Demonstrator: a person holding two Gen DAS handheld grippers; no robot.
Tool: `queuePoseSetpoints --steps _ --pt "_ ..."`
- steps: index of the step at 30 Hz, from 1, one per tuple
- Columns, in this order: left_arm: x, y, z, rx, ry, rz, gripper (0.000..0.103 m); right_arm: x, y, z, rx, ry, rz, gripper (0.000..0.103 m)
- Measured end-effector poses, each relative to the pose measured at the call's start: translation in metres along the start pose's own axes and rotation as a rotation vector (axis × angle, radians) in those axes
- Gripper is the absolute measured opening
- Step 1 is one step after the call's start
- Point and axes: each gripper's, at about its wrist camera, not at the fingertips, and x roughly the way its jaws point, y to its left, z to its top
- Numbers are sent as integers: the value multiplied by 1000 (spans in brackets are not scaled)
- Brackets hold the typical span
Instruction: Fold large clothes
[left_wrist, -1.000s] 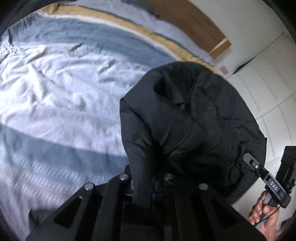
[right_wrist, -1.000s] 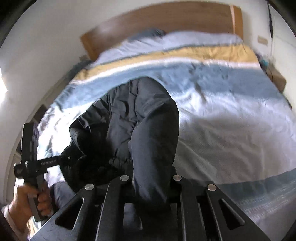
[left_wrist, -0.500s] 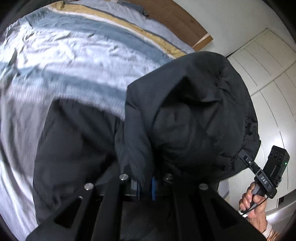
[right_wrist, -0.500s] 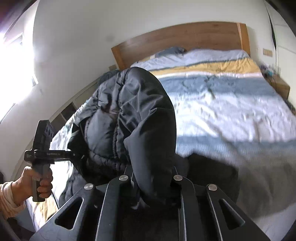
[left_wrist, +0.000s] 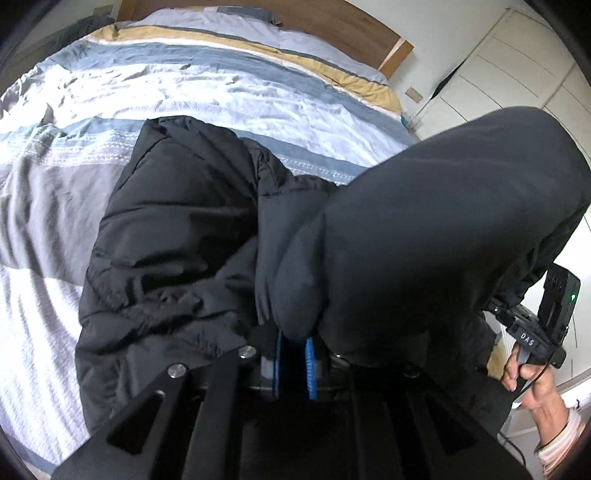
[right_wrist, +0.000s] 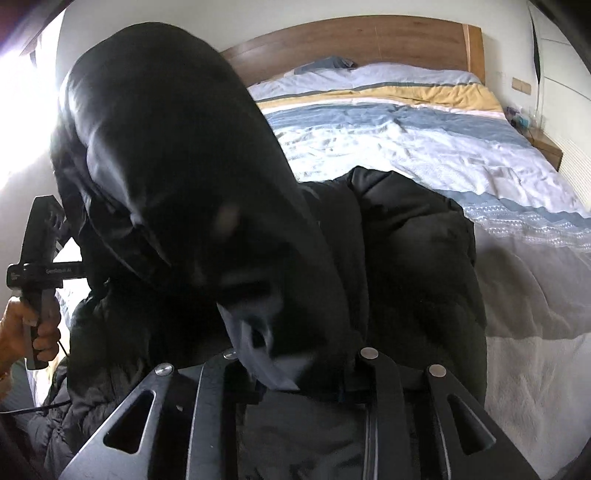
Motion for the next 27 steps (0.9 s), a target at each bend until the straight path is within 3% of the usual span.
queuePoseSetpoints --steps 3,7,13,15,16,21,27 --pt "-12 4 -11 0 15 22 19 -11 -4 -4 6 7 -2 32" --pt "-39 10 -41 -16 59 45 20 -33 -10 -12 12 40 -8 48" --pt "-99 15 -60 -86 55 77 24 -82 -12 -13 37 68 -36 53" --pt "-111 6 -50 -84 32 93 43 -93 -9 -5 35 67 -38 55" --pt "-119 -2 -45 -70 16 101 45 -98 -6 3 26 64 -40 55" --pt "-138 -40 -20 -5 -30 83 49 -111 29 29 -23 34 -5 61" --pt "-111 -87 7 98 -50 64 51 -88 73 48 -121 59 38 67"
